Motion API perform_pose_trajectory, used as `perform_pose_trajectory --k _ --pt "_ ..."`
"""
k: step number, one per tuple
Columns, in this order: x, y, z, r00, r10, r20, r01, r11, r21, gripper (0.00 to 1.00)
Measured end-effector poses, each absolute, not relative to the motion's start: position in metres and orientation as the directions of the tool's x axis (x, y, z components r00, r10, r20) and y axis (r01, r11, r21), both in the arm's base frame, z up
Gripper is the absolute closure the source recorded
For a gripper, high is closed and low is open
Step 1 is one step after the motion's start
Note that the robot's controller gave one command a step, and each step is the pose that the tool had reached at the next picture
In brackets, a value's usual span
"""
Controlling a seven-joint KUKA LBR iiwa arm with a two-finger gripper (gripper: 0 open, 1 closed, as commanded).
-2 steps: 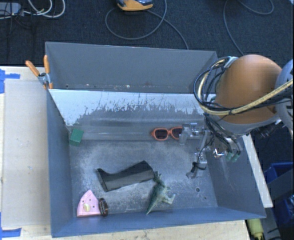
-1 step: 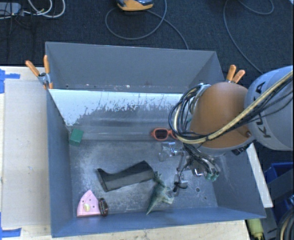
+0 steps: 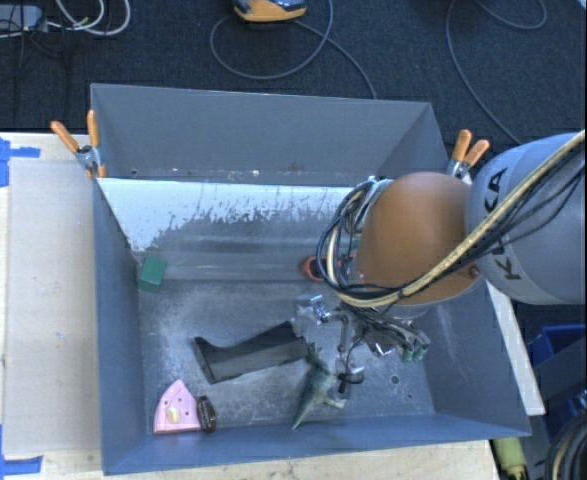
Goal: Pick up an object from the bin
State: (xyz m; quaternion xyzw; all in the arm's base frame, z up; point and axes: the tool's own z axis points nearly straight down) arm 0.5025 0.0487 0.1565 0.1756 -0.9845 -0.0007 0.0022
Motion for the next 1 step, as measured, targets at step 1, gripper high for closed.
perform_pose_trajectory --k 1 --pt "0.5462 0.0893 0.1244 -0.968 -0.251 0.003 -0.251 0.968 0.004 0.00"
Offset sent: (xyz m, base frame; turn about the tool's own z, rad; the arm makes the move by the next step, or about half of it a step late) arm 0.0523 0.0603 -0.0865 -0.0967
